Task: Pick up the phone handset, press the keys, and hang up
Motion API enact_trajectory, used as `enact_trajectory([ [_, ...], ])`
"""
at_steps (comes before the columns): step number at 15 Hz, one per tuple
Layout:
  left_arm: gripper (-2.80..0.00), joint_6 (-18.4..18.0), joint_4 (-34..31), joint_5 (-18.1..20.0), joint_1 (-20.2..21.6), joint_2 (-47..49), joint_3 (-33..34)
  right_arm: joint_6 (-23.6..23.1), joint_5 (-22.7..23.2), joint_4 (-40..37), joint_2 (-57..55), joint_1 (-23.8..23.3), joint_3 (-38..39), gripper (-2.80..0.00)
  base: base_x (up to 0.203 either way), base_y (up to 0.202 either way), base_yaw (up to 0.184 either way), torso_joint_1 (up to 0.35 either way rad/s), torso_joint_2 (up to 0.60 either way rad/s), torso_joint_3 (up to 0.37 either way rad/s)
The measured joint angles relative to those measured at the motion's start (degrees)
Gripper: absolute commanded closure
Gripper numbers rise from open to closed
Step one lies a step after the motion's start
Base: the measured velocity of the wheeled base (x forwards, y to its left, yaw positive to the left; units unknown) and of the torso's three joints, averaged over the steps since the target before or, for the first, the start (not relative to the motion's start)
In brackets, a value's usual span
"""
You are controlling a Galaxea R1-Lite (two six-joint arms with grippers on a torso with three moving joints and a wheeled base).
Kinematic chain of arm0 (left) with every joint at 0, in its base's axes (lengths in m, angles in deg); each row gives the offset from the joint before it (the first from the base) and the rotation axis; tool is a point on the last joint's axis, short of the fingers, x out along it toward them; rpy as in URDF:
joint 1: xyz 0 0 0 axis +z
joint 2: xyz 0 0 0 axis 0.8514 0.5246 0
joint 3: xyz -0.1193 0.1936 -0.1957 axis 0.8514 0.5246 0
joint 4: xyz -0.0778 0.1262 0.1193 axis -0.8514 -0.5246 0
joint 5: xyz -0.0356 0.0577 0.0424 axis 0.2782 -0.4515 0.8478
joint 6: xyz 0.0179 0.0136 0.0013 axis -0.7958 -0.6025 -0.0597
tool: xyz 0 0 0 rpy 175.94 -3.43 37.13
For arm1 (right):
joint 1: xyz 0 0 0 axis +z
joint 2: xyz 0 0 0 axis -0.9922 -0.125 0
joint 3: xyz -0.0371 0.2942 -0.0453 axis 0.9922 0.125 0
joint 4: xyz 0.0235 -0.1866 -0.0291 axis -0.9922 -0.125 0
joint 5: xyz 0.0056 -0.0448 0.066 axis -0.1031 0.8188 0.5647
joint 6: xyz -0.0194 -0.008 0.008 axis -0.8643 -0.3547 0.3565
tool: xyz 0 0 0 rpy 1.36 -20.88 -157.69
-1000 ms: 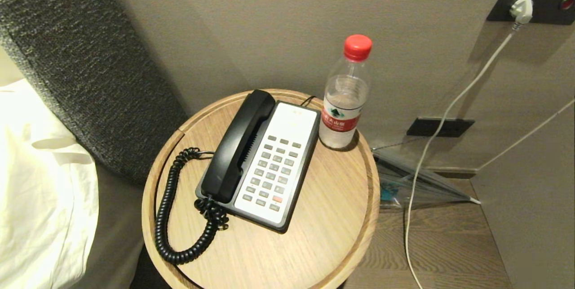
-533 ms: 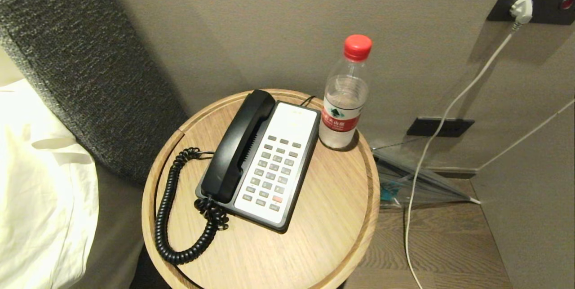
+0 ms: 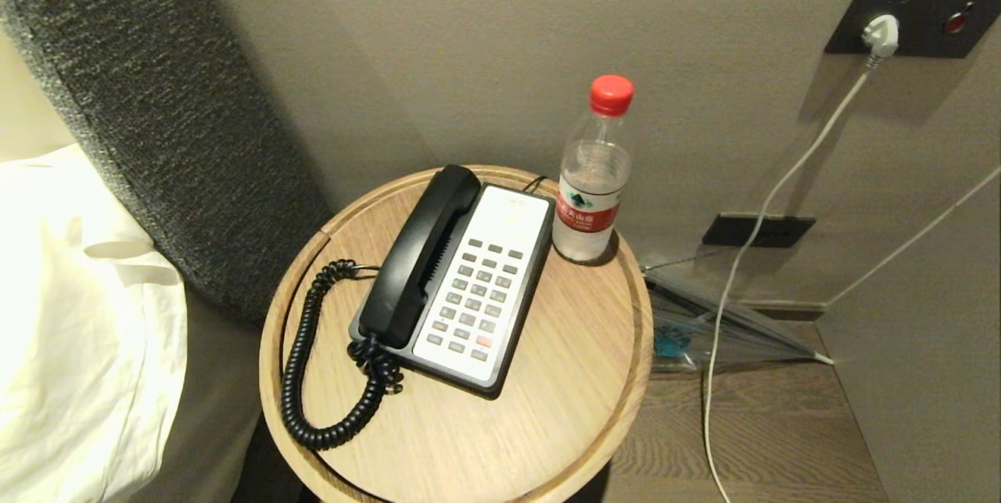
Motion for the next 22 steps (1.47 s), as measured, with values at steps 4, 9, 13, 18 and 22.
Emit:
enact_trajectory([
  [4,0.0,0.11,0.01,0.0,-0.05,0.0,0.0,0.09,-0.02,0.0,0.0,0.0,0.0,0.0,0.0,0.0,0.0,0.001,0.0,0.201],
  [9,0.0,0.11,0.01,0.0,-0.02,0.0,0.0,0.06,-0.02,0.0,0.0,0.0,0.0,0.0,0.0,0.0,0.0,0.002,0.0,0.201],
  [13,0.0,0.11,0.08,0.0,-0.05,0.0,0.0,0.03,-0.02,0.04,0.0,0.0,0.0,0.0,0.0,0.0,0.0,0.002,0.0,0.204],
  [18,0.0,0.1,0.08,-0.04,0.0,0.0,0.0,-0.01,-0.01,0.0,0.0,0.0,0.0,0.0,0.0,0.0,0.0,0.002,0.0,0.201],
  [22,0.0,0.11,0.11,-0.02,-0.02,0.0,0.0,0.0,0.0,0.0,0.0,0.0,0.0,0.0,0.0,0.0,0.0,0.001,0.0,0.202],
])
